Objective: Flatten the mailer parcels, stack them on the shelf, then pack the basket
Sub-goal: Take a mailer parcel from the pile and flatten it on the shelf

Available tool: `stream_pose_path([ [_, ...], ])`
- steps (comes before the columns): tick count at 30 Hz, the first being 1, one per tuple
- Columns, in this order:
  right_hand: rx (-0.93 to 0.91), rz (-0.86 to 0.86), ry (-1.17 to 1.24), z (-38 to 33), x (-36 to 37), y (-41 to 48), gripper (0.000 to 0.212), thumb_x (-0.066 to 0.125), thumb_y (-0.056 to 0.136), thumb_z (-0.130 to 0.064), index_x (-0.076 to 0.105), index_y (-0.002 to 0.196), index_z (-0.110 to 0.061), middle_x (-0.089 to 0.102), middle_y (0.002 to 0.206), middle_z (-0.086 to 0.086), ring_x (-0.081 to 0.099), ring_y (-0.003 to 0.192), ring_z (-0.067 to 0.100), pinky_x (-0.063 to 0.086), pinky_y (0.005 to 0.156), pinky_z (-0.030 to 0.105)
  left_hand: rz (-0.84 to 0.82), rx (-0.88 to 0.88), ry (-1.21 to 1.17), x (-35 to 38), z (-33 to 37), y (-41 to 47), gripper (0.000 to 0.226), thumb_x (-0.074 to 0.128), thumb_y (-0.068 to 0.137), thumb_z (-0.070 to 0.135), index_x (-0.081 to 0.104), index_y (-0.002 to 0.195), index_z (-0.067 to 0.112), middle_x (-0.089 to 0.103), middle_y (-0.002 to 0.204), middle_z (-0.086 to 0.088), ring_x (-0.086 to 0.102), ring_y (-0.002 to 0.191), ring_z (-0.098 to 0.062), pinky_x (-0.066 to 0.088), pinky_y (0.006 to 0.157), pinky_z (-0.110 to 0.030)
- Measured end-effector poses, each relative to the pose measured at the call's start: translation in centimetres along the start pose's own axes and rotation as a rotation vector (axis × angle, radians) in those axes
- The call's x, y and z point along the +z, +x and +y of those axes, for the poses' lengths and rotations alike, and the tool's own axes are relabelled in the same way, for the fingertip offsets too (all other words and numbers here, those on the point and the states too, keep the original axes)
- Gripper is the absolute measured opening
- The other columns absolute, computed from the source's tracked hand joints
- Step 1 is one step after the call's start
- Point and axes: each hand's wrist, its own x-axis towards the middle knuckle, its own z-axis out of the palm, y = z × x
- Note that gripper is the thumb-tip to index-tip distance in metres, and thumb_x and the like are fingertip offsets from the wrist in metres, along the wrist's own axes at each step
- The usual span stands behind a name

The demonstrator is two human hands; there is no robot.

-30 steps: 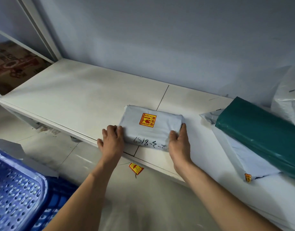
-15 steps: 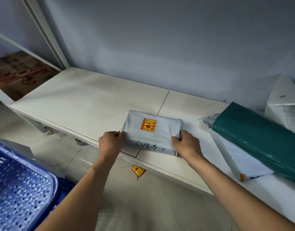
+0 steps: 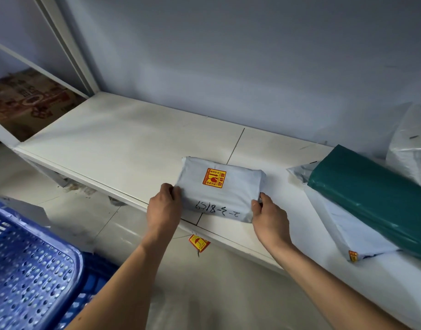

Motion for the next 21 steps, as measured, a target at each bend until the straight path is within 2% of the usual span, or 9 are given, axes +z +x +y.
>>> stream_pose_path([
  [3, -0.001, 0.018, 0.048, -0.3, 0.1, -0.3, 0.039, 0.038, 0.103, -0.029, 0.037, 0.14, -0.015, 0.063, 0.118, 0.01, 0.057, 0.109, 0.034, 0.043, 0.087, 0.04, -0.007, 0.016, 0.05, 0.4, 0.1, -0.2, 0.029, 0.032, 0.103, 0.03, 0.048, 0.115, 0.008, 0.065, 0.1, -0.025, 0.056, 0.088, -0.041, 0.035, 0.068, -0.038],
  [6, -0.036, 0.057, 0.111, -0.6, 0.1, -0.4, 0.047, 0.041, 0.102, -0.025, 0.027, 0.146, -0.019, 0.061, 0.12, 0.009, 0.056, 0.108, 0.032, 0.042, 0.087, 0.039, -0.04, -0.016, -0.005, 0.4, 0.3, 0.0, 0.032, 0.031, 0.104, 0.029, 0.048, 0.118, 0.006, 0.063, 0.105, -0.025, 0.052, 0.085, -0.036, 0.035, 0.07, -0.036],
  [9, -0.059, 0.048, 0.23, -0.6, 0.2, -0.4, 0.049, 0.044, 0.102, -0.026, 0.027, 0.148, -0.02, 0.054, 0.127, 0.008, 0.053, 0.112, 0.026, 0.039, 0.082, 0.027, -0.12, -0.085, -0.13, 0.0, -0.1, 1.1, 0.041, 0.035, 0.102, 0.036, 0.05, 0.131, 0.012, 0.06, 0.121, -0.02, 0.054, 0.107, -0.038, 0.045, 0.087, -0.039],
  [11, -0.096, -0.004, 0.297, -0.8, 0.4, -0.7, 0.054, 0.05, 0.099, -0.026, 0.029, 0.148, -0.019, 0.049, 0.13, 0.008, 0.051, 0.117, 0.022, 0.034, 0.083, 0.016, -0.207, -0.167, -0.347, -0.6, -0.6, 2.0, 0.051, 0.038, 0.1, 0.042, 0.038, 0.145, 0.018, 0.053, 0.136, -0.012, 0.051, 0.12, -0.033, 0.042, 0.103, -0.042],
  [12, -0.133, -0.026, 0.292, -0.9, 0.6, -0.8, 0.057, 0.055, 0.097, -0.025, 0.03, 0.148, -0.019, 0.047, 0.13, 0.007, 0.05, 0.117, 0.021, 0.033, 0.084, 0.013, -0.235, -0.204, -0.458, -0.8, -1.0, 2.4, 0.057, 0.04, 0.099, 0.044, 0.028, 0.15, 0.021, 0.05, 0.14, -0.01, 0.049, 0.124, -0.03, 0.039, 0.105, -0.04],
  [14, -0.213, -0.07, 0.235, -1.1, 0.7, -0.8, 0.064, 0.063, 0.092, -0.022, 0.031, 0.148, -0.017, 0.043, 0.131, 0.008, 0.051, 0.114, 0.019, 0.033, 0.089, 0.012, -0.243, -0.256, -0.615, -1.3, -1.3, 2.8, 0.068, 0.043, 0.097, 0.044, 0.009, 0.154, 0.027, 0.047, 0.143, -0.008, 0.047, 0.125, -0.026, 0.035, 0.103, -0.035],
  [16, -0.274, -0.12, 0.133, -1.1, 0.5, -0.7, 0.066, 0.065, 0.09, -0.023, 0.032, 0.147, -0.02, 0.036, 0.137, 0.006, 0.054, 0.111, 0.018, 0.038, 0.093, 0.016, -0.239, -0.272, -0.661, -1.4, -1.4, 2.9, 0.074, 0.045, 0.095, 0.045, 0.002, 0.154, 0.031, 0.039, 0.151, -0.009, 0.042, 0.133, -0.026, 0.03, 0.108, -0.036],
  [19, -0.343, -0.11, -0.044, -0.9, -0.2, -0.7, 0.059, 0.063, 0.092, -0.025, 0.035, 0.144, -0.024, 0.025, 0.145, 0.004, 0.053, 0.119, 0.021, 0.047, 0.096, 0.027, -0.161, -0.223, -0.616, -1.3, -0.6, 2.1, 0.065, 0.045, 0.099, 0.043, 0.02, 0.153, 0.018, 0.031, 0.155, -0.01, 0.035, 0.139, -0.027, 0.029, 0.113, -0.039],
  [21, -0.427, -0.023, -0.184, -0.7, -0.5, -0.5, 0.055, 0.064, 0.092, -0.024, 0.04, 0.142, -0.022, 0.025, 0.149, 0.006, 0.046, 0.129, 0.023, 0.046, 0.099, 0.029, -0.011, -0.19, -0.53, -1.3, -0.2, 1.7, 0.058, 0.044, 0.093, 0.046, 0.048, 0.138, 0.009, 0.048, 0.141, -0.016, 0.048, 0.127, -0.032, 0.04, 0.107, -0.046],
])
